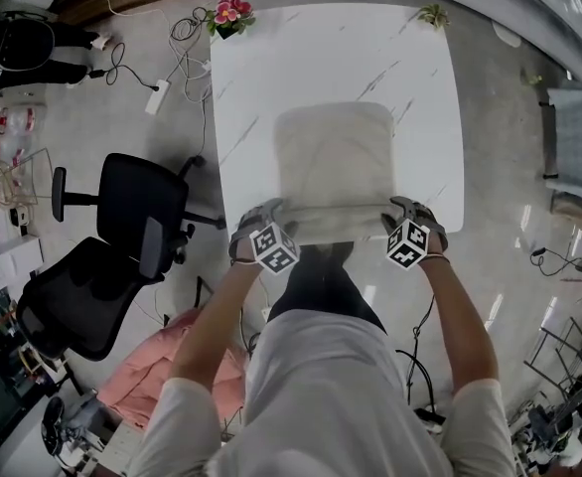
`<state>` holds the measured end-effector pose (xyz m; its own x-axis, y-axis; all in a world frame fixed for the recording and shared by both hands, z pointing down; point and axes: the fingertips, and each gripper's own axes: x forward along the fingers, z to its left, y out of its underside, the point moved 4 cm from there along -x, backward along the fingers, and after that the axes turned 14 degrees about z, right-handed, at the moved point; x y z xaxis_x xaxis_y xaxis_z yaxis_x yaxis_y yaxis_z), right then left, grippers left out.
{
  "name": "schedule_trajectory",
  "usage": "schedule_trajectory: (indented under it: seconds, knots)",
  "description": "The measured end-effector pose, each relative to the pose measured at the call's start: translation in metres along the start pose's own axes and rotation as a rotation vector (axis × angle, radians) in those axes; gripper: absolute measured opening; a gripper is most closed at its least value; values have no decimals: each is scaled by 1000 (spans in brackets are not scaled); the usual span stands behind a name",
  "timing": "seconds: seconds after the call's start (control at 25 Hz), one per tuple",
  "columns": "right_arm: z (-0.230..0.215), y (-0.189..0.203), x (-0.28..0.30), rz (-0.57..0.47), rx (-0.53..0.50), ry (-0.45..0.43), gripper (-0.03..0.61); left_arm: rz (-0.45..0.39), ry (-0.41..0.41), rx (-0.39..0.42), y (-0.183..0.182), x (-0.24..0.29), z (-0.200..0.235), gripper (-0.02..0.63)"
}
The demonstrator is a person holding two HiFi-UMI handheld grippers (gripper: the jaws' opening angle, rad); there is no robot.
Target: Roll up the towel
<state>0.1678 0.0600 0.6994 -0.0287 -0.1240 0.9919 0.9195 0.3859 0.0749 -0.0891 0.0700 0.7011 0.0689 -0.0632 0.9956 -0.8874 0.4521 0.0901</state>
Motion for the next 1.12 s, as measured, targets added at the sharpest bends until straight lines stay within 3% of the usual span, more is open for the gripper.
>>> schedule_trajectory:
  seconds: [0.24, 0.36, 0.44, 0.6, 0.84, 1.12]
  knots:
    - [1, -3, -40, -130, 31, 49, 196, -84, -68, -38, 4, -41, 1, 300]
    - [11, -4, -55, -182, 44, 66, 196, -136, -47, -39, 4, -55, -15, 283]
    - [26, -2, -54, -177, 18, 30, 195, -151, -24, 2, 5, -54, -35, 263]
    - [56, 12, -33, -111, -86, -13, 207, -119, -24, 86, 12, -32, -70, 250]
    - [67, 24, -7, -59, -130, 7, 209, -52, -84, 108, 20, -1, -76, 222]
    - [65, 28, -2, -63, -134, 85, 90, -41, -127, 119, 22, 4, -76, 86]
